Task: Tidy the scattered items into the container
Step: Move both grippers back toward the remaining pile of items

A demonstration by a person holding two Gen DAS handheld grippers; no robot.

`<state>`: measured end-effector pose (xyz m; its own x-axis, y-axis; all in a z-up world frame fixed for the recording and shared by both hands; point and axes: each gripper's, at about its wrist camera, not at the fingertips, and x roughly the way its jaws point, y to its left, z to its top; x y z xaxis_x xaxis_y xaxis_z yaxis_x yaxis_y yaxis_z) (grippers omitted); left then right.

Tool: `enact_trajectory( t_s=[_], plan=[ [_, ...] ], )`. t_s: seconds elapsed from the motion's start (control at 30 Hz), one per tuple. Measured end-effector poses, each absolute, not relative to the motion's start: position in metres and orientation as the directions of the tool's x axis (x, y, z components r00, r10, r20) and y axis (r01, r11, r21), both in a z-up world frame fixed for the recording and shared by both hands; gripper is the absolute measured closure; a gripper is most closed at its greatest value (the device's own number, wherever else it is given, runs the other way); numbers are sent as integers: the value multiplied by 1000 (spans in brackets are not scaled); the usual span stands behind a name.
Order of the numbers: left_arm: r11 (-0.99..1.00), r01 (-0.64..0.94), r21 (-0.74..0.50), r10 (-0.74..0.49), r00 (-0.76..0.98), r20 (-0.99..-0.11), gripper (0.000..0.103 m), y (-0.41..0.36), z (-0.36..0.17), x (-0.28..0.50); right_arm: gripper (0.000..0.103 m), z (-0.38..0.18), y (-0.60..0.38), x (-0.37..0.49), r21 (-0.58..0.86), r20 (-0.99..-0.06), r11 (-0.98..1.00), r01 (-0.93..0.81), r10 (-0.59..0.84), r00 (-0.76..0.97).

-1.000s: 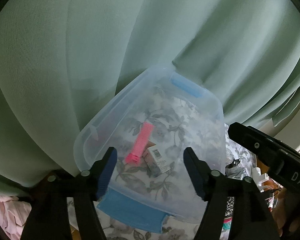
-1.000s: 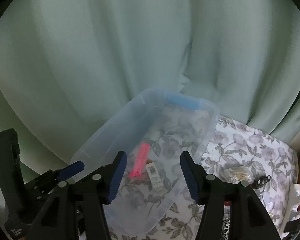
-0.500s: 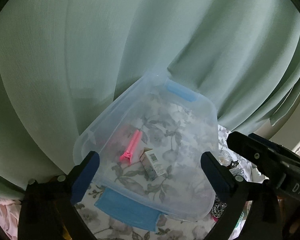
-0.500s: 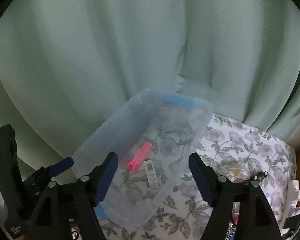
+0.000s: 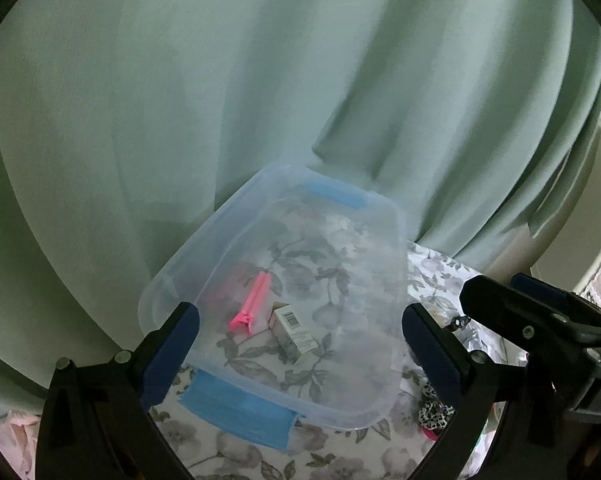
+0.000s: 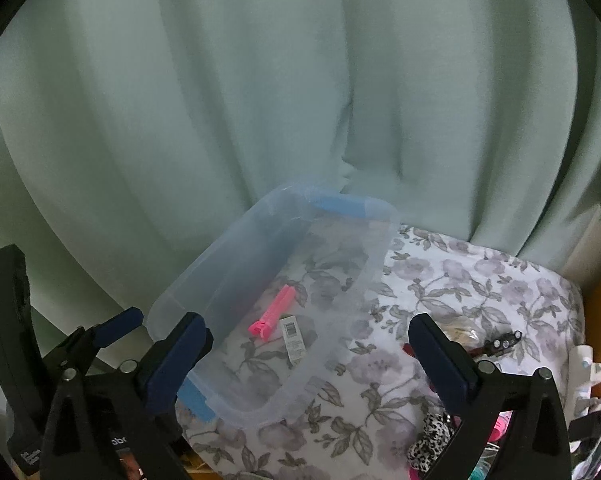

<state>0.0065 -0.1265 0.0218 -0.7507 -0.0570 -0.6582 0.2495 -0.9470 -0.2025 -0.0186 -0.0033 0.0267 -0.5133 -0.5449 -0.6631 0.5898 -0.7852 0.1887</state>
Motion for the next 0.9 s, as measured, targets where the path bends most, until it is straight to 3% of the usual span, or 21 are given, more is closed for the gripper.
enact_trajectory(
  t_s=[0.6,0.9],
  plan=[
    [-990,107,-89,-29,-781,-624,2,-39,41,13,0,35,88,4,286,-586,-833,474,-543,-601],
    [-993,-50,-108,106,-784,-611,2,13,40,12,0,24,160,14,315,-563,-879,358,-476,-676]
  ],
)
